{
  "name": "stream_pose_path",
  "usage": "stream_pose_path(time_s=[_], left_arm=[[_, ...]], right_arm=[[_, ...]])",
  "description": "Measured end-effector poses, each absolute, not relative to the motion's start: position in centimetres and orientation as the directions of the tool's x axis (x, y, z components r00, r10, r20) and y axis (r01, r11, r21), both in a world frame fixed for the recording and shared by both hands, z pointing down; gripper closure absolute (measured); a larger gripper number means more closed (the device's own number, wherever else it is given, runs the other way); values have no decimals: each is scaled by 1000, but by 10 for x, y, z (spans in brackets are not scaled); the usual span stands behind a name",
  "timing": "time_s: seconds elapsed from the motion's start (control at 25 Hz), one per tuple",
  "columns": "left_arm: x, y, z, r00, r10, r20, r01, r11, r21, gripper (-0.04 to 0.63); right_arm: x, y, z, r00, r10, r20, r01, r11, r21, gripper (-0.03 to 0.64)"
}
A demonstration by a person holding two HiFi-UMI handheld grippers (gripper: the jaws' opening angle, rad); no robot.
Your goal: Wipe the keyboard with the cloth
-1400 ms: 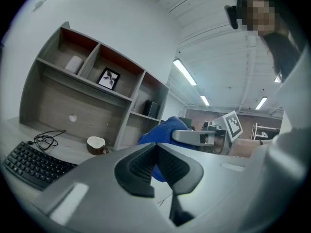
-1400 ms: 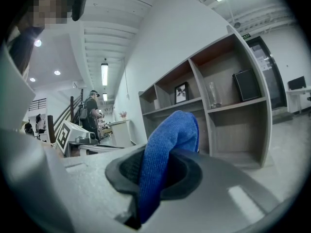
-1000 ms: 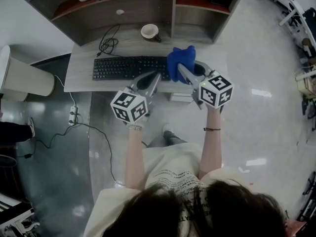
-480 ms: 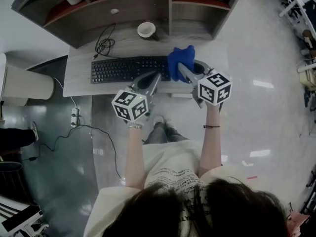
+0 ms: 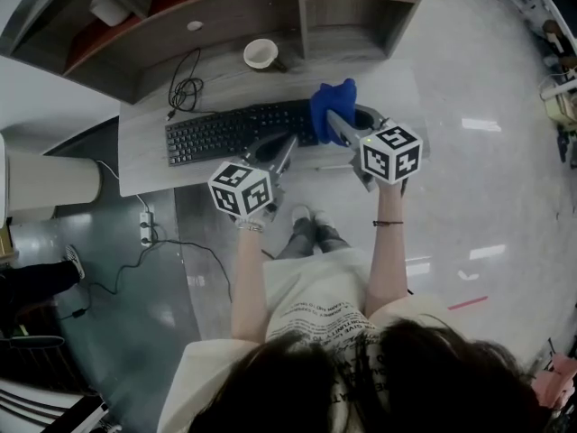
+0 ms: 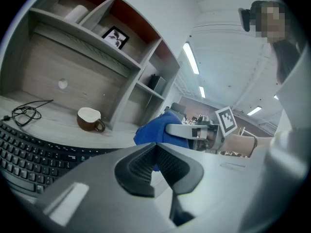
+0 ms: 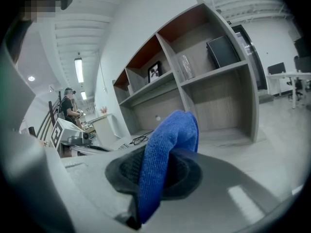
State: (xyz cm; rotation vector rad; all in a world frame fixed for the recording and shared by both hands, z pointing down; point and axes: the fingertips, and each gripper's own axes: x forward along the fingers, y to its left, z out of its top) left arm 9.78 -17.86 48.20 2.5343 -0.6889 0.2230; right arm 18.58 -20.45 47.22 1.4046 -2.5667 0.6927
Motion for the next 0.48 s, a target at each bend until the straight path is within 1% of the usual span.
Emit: stream_pose_path(time_s=[0.2, 0.48], left_arm=[[89, -182, 502, 876, -375, 302, -478, -751, 455, 591], [77, -190, 514, 892, -340, 298, -448, -750, 487, 591]], right_arm=[[179, -210, 486, -520, -768, 374, -850, 423, -314, 558], [178, -209, 501, -455, -795, 400, -885, 357, -297, 558]])
